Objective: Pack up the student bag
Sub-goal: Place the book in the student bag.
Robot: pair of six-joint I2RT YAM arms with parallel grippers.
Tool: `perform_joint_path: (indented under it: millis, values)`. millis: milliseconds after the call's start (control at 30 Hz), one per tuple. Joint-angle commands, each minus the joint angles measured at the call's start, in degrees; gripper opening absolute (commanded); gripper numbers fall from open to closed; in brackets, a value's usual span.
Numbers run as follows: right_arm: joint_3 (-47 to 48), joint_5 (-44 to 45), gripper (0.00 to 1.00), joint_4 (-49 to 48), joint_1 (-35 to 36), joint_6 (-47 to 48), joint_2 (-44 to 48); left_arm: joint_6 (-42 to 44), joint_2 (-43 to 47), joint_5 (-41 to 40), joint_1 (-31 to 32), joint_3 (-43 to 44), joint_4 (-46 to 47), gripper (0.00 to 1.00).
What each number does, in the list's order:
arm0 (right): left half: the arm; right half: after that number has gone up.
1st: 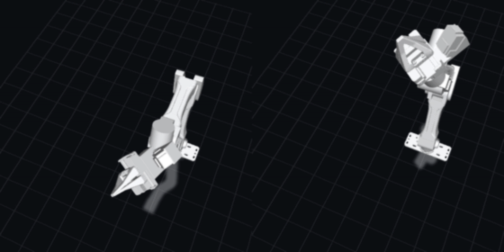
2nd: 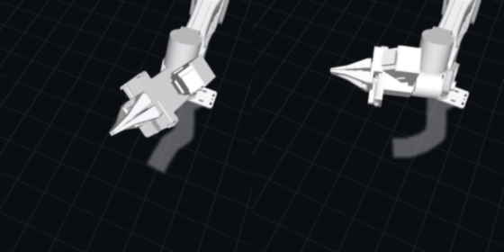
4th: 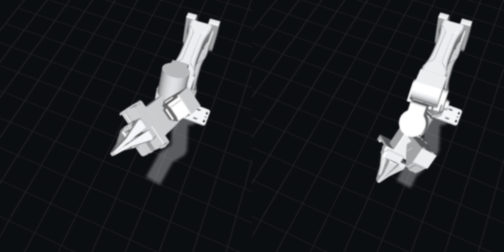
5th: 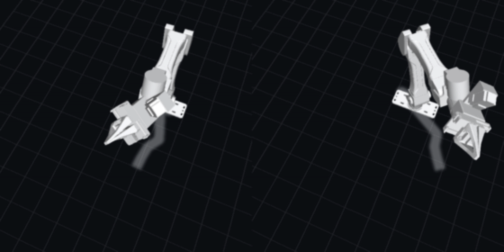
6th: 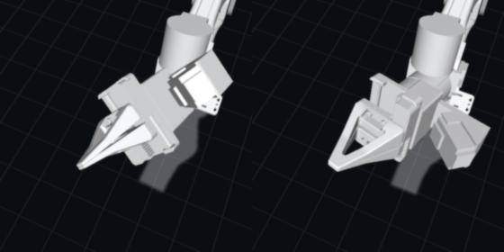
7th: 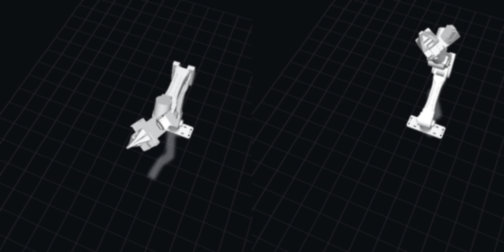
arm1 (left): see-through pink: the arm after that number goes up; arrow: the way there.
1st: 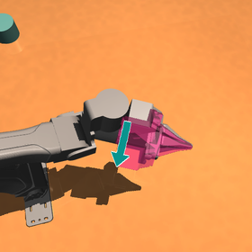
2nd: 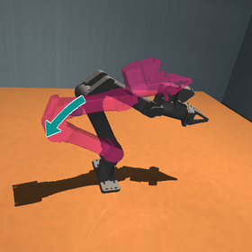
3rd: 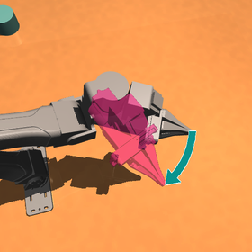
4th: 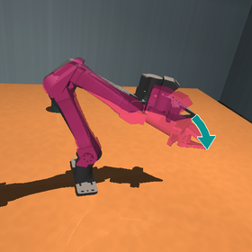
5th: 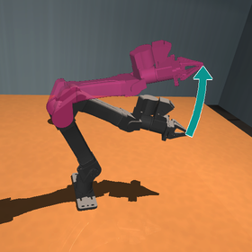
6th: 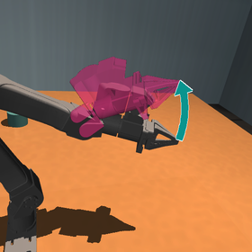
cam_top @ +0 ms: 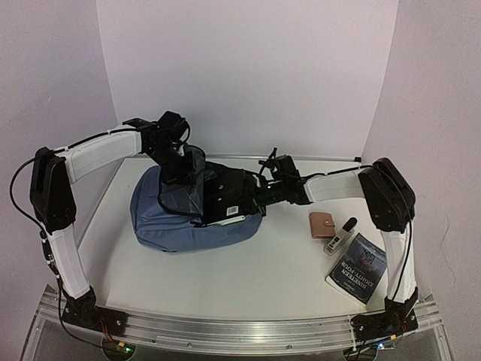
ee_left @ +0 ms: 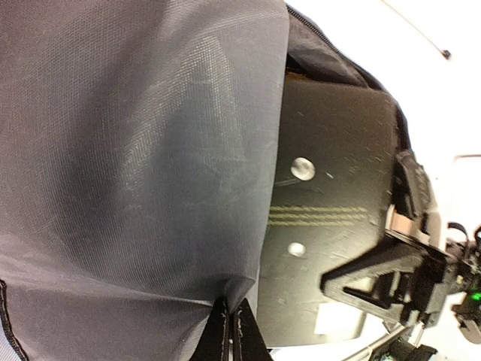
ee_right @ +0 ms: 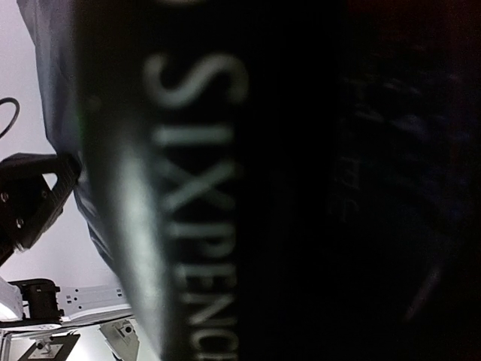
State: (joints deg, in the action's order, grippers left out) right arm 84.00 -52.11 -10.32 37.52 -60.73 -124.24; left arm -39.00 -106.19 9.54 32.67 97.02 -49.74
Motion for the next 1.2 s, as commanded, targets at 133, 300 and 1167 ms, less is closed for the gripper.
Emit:
perform_joint_path:
  millis: [133,300,1167]
  values:
    - [7.94,-5.67,0.00,-31.72,4.24,-14.10,-3.35,-0.16,5.37,6.33,0.32,1.36,8.93,0.00]
    - [11.03,-4.53,0.00,-32.10,6.10,-15.18,-7.28,0.55,3.22,7.42,0.29,4.46,8.27,0.00]
    - [11.60,12.80,0.71,12.64,4.14,16.34,0.54,-0.41,4.04,6.53,0.28,1.03,8.94,0.00]
